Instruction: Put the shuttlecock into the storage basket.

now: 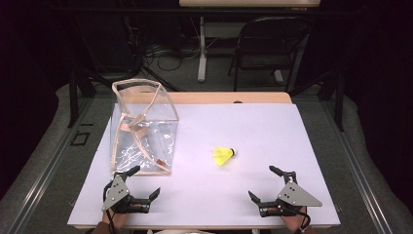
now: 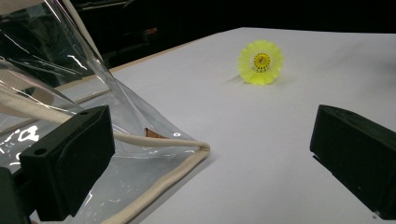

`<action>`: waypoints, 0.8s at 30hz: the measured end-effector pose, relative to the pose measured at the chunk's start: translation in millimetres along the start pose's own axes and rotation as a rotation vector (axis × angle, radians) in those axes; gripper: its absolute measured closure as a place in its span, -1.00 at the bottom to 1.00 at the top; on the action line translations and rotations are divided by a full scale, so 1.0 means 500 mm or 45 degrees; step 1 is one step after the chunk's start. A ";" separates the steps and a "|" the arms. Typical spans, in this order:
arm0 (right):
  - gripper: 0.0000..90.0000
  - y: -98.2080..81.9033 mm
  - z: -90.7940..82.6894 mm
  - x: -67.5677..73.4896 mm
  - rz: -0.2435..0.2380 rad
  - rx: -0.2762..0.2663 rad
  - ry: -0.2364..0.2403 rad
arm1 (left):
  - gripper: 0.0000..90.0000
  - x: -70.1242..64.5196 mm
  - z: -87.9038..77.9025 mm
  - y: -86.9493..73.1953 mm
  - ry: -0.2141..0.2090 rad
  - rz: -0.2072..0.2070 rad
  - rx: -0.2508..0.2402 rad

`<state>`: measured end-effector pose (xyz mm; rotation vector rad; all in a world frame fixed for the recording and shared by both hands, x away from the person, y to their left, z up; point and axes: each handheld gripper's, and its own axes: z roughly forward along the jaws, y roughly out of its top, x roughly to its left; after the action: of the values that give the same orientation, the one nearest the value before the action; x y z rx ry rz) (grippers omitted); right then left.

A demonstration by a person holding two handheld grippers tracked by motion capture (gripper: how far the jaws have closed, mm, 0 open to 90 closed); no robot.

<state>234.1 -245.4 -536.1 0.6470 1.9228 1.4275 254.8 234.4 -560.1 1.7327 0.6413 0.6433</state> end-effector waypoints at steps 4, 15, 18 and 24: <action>-1.00 0.000 0.001 0.000 -0.003 0.002 0.006 | -1.00 0.001 0.000 0.000 0.002 -0.001 0.000; -1.00 -0.001 0.002 0.000 0.005 0.007 0.007 | -1.00 -0.005 0.006 0.004 -0.014 0.001 0.016; -1.00 -0.001 0.002 0.000 0.006 0.006 0.010 | -1.00 -0.009 0.011 0.008 -0.022 0.005 0.020; -1.00 -0.001 0.002 -0.001 0.011 0.009 0.013 | -1.00 -0.013 0.018 0.014 -0.023 0.010 0.013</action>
<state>235.2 -245.0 -536.6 0.6535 1.9362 1.4322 257.1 221.9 -556.2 1.7497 0.6261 0.6302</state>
